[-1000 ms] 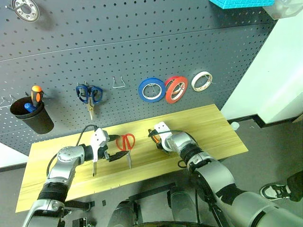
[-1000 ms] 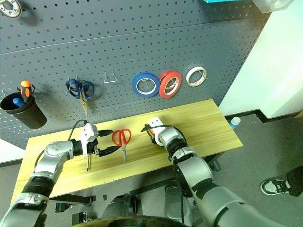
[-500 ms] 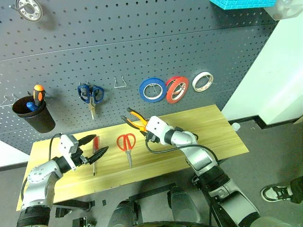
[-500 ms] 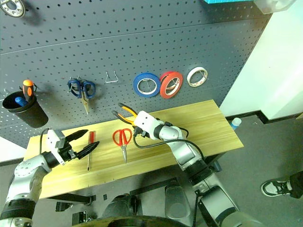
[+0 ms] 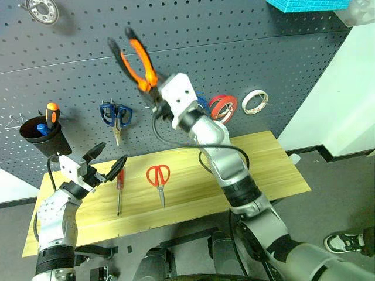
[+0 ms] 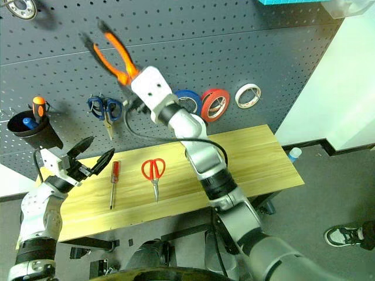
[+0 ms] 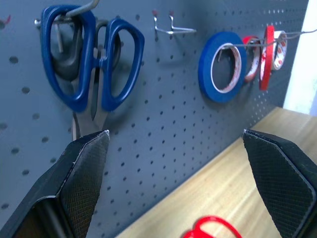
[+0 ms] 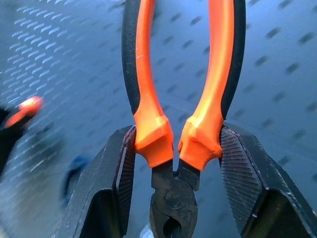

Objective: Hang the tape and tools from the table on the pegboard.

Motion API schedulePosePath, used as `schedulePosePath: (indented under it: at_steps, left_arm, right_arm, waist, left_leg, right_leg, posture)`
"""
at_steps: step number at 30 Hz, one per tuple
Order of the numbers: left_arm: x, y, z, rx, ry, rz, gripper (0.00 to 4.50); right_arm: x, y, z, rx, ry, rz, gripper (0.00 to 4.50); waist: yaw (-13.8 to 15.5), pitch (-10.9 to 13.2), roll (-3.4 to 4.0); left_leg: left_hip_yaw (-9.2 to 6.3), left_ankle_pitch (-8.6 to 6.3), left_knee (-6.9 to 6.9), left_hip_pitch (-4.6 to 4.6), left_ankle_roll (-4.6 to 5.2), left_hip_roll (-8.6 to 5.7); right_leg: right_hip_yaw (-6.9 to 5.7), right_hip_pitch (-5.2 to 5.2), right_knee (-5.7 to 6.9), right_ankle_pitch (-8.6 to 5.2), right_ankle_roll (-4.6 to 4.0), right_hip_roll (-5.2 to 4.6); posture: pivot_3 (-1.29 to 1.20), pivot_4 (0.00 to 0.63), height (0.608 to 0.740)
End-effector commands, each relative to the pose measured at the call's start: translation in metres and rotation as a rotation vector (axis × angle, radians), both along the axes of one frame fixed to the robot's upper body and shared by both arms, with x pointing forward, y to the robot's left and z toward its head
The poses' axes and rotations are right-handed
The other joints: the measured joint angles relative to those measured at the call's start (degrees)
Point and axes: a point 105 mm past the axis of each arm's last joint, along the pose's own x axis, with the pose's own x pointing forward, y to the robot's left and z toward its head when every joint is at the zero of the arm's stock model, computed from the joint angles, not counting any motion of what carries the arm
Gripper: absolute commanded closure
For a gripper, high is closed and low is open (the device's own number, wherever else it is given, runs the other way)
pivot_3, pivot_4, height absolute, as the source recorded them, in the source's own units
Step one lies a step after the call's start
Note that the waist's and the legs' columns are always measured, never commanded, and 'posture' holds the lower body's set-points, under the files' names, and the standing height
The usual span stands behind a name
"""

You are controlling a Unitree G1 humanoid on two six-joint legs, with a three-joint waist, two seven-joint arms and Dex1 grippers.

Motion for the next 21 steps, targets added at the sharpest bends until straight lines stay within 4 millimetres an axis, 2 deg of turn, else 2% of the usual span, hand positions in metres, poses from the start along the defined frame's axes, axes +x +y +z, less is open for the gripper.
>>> schedulePosePath:
  at_steps: [1,5,9,21]
  left_arm:
    - [0.010,-0.001,0.015,0.042,-0.076,0.037,0.00]
    - [0.020,0.001,0.022,0.076,-0.113,0.077,0.00]
    - [0.022,0.002,0.026,0.086,-0.137,0.093,0.00]
    - [0.012,0.007,0.028,0.047,-0.160,0.126,0.00]
  right_arm:
    - [0.006,0.014,0.013,0.071,-0.013,0.014,2.41]
    - [0.024,0.023,0.010,0.120,0.049,0.008,2.41]
    - [0.030,0.031,0.010,0.147,0.066,0.019,2.41]
    - [0.019,0.049,0.007,0.233,0.078,0.122,2.41]
  waist:
    - [-0.1,0.0,0.00]
    - [-0.2,0.0,0.01]
    - [-0.5,0.0,0.03]
    - [-1.5,0.0,0.04]
  left_leg:
    - [0.00,0.00,0.00,0.01,0.00,0.01]
    - [-0.02,0.01,0.00,-0.01,-0.01,0.05]
    - [-0.01,0.01,-0.09,-0.02,-0.01,0.05]
    - [0.16,0.12,-0.80,-0.06,-0.19,0.12]
  right_leg:
    - [0.00,0.00,0.00,0.01,-0.01,0.02]
    - [0.00,0.00,-0.01,0.05,-0.08,0.09]
    - [0.03,-0.07,-0.01,0.05,-0.08,0.10]
    - [0.37,-0.62,0.02,0.00,-0.16,0.21]
  posture:
    - [-0.17,0.073,0.740]
    - [-0.15,0.076,0.740]
    - [-0.14,0.079,0.740]
    - [-0.10,0.096,0.740]
